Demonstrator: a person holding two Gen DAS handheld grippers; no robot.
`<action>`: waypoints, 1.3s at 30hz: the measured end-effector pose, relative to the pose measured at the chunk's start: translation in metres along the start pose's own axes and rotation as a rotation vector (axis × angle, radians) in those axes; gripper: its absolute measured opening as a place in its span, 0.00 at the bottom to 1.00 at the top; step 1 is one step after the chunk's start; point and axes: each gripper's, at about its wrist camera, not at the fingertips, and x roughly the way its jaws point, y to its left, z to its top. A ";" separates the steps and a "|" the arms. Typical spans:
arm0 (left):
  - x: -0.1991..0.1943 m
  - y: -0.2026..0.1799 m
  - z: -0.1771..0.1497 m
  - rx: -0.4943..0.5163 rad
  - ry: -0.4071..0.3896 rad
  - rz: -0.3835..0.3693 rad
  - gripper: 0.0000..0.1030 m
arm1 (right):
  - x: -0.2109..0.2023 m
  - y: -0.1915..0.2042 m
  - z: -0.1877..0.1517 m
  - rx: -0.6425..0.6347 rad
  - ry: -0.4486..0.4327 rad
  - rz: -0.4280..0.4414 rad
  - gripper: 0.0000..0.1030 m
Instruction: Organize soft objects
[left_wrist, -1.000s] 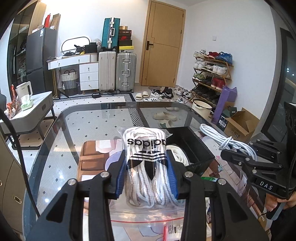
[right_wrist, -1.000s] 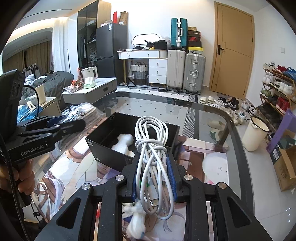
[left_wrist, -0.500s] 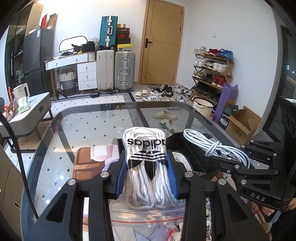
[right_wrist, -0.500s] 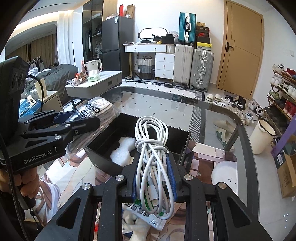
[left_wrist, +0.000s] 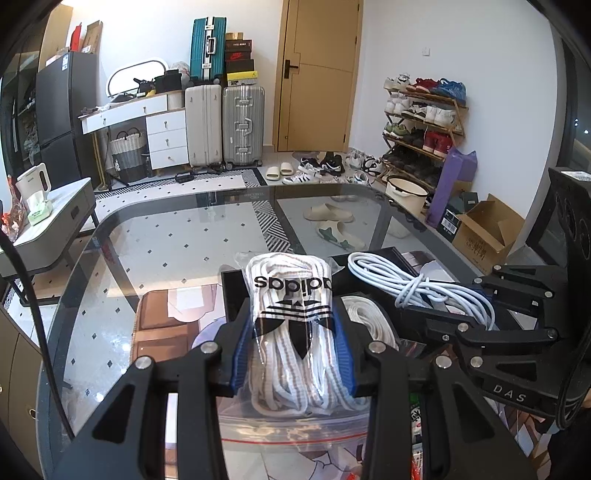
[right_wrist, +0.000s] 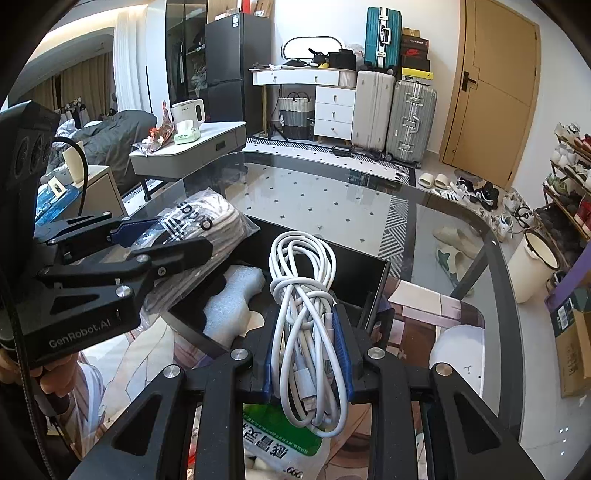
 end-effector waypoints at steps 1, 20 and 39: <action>0.002 0.000 0.000 0.000 0.003 -0.002 0.37 | 0.002 0.000 0.001 -0.003 0.002 0.001 0.26; 0.024 0.000 0.004 0.003 0.040 -0.006 0.37 | 0.026 0.002 0.005 -0.031 0.035 -0.012 0.26; 0.030 -0.001 0.001 0.015 0.046 -0.009 0.37 | 0.043 -0.003 0.004 -0.029 0.056 0.008 0.26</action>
